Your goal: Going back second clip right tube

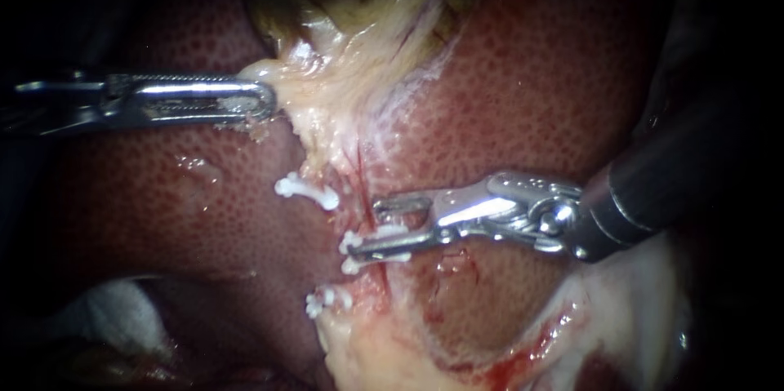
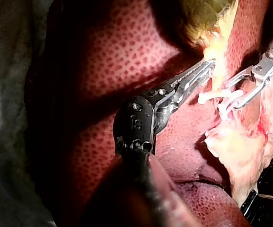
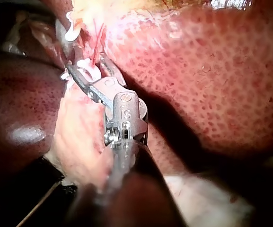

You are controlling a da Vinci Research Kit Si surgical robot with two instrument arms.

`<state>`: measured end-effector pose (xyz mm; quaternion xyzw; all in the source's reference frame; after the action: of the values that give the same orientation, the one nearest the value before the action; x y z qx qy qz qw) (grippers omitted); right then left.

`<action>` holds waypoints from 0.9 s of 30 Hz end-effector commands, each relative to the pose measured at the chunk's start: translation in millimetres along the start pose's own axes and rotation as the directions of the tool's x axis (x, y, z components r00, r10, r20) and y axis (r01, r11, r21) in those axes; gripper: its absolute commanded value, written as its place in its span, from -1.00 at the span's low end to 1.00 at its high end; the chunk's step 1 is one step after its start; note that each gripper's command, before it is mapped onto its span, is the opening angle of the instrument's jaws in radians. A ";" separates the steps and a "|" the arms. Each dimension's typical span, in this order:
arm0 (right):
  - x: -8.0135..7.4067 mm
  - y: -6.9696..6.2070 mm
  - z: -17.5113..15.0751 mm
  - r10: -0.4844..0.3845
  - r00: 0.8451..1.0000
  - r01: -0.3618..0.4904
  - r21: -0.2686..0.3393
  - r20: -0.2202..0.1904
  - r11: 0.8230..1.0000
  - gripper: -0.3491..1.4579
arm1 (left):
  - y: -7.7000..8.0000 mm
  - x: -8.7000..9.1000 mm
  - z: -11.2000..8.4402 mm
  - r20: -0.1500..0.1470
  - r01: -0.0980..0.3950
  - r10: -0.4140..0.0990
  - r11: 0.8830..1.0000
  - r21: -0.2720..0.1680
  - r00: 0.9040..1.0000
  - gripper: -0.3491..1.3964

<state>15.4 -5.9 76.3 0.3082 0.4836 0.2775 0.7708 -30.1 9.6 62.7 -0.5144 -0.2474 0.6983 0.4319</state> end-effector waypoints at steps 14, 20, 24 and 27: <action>0.7 -1.4 -7.1 -0.150 0.989 0.149 0.057 0.018 0.987 -0.07 | 0.0 0.0 -0.2 0.000 0.000 0.000 1.000 -0.001 1.000 -1.00; 3.0 -2.7 -11.8 -0.225 0.974 0.223 0.077 0.016 0.972 -0.07 | 0.0 0.0 -0.2 0.000 0.000 0.000 1.000 0.000 1.000 -1.00; 4.5 -3.2 -13.8 -0.243 0.970 0.240 0.085 0.015 0.967 -0.07 | 0.0 -0.1 -0.2 0.000 -0.001 0.001 1.000 0.000 1.000 -1.00; 5.2 -3.4 -15.0 -0.249 0.969 0.246 0.090 0.014 0.965 -0.07 | 0.0 -0.2 -0.1 0.000 -0.001 0.001 1.000 0.001 1.000 -1.00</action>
<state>3.8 -1.1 65.5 0.2814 0.5207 0.1520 0.7915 -29.9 9.5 62.6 -0.5147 -0.2475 0.6984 0.4314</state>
